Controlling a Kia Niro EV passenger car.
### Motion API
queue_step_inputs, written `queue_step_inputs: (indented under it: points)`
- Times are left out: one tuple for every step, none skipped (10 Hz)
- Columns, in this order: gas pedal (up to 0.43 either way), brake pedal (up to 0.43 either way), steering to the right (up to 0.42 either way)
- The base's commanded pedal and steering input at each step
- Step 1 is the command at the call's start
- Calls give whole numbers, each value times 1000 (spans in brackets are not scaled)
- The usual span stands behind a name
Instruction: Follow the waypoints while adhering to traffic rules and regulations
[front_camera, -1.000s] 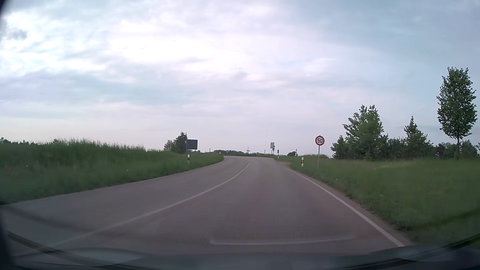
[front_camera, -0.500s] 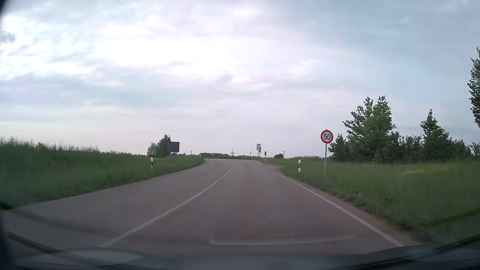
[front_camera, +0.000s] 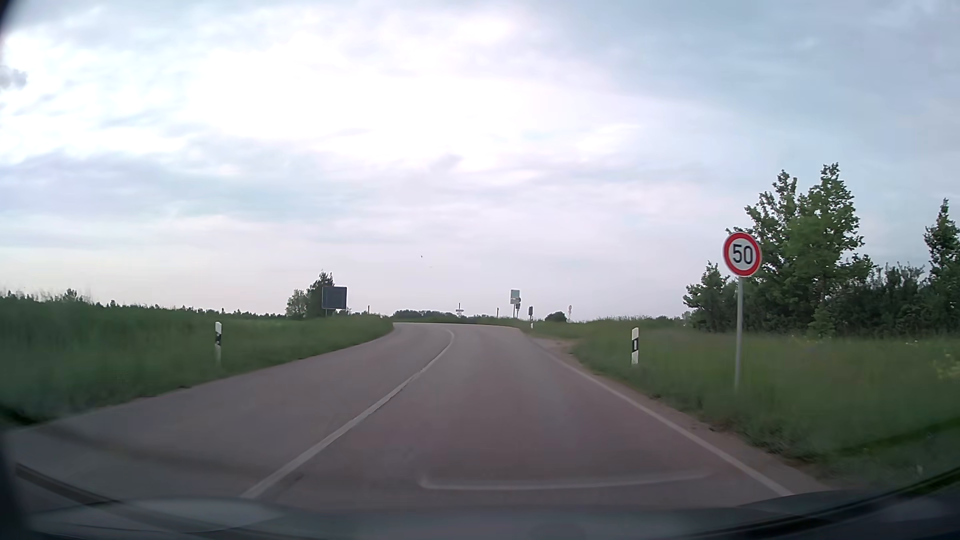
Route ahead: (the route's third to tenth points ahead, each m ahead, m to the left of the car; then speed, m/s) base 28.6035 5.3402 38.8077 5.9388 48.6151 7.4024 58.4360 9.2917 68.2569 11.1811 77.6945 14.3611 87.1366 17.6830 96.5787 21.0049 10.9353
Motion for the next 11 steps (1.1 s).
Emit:
queue_step_inputs:
  points:
    - [0, 0, -13]
    - [0, 0, -13]
    - [0, 0, -12]
    - [0, 0, -11]
    - [0, 0, -9]
    - [79, 0, -8]
    - [189, 0, -8]
    - [228, 0, -8]
    - [248, 0, -8]
    - [280, 0, -8]
    - [311, 0, -8]
